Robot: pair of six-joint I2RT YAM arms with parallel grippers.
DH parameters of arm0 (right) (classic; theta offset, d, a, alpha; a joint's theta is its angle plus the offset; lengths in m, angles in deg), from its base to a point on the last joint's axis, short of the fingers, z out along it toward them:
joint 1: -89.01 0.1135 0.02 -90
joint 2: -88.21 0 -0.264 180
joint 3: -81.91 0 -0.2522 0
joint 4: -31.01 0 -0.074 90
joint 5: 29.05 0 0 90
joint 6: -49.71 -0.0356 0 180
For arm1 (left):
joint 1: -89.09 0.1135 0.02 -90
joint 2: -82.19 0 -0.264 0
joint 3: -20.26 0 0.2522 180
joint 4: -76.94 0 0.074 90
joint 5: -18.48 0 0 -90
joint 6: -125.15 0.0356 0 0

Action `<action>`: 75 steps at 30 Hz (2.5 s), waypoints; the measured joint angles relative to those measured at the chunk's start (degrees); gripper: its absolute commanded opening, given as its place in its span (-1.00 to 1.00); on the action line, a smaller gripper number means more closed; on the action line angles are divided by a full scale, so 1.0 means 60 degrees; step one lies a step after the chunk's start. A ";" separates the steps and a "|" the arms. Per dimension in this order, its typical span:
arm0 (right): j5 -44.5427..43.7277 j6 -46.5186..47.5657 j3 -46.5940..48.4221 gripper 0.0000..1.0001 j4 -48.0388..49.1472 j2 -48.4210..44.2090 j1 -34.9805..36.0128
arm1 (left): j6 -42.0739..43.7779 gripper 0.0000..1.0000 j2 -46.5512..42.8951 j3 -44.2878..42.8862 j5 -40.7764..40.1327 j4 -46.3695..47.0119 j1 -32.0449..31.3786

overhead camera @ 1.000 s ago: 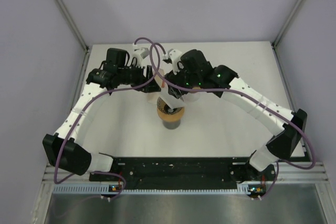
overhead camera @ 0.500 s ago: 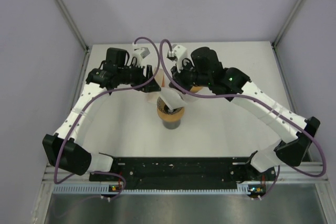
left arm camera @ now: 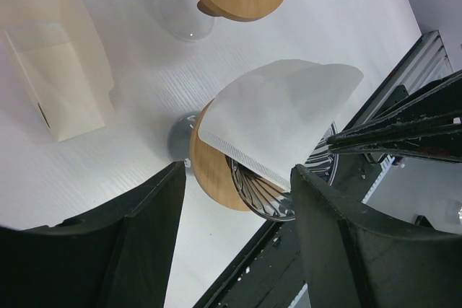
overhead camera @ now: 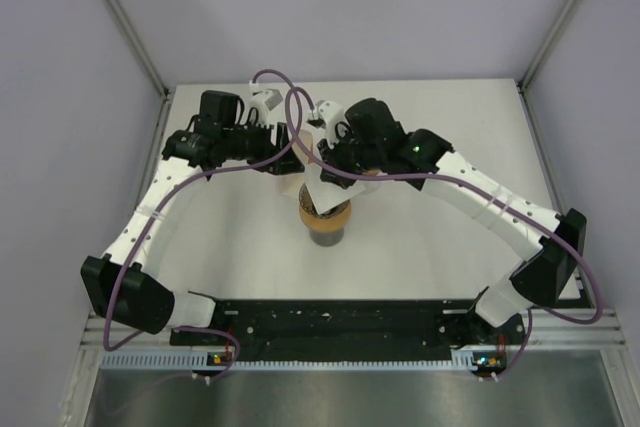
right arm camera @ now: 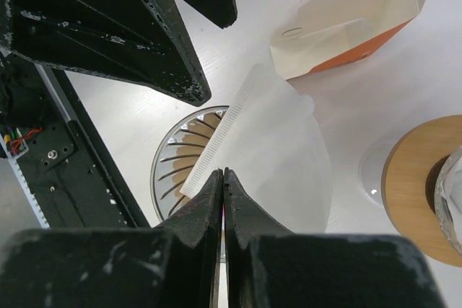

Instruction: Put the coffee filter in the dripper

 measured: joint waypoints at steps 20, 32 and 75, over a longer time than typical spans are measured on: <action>0.1096 -0.0262 0.0838 0.13 -0.0091 0.0459 -0.1883 | 0.0000 0.31 0.0000 0.0066 -0.0127 0.0080 0.0011; 0.2586 -0.0419 0.0838 -0.34 -0.0324 0.1311 -0.1865 | 0.0000 0.31 0.0000 0.0073 -0.0127 0.0153 0.0011; 0.0146 0.2561 0.0127 -1.00 -0.0911 0.0554 0.0761 | 0.1027 0.33 0.0375 -0.0463 0.0171 -0.0612 0.0022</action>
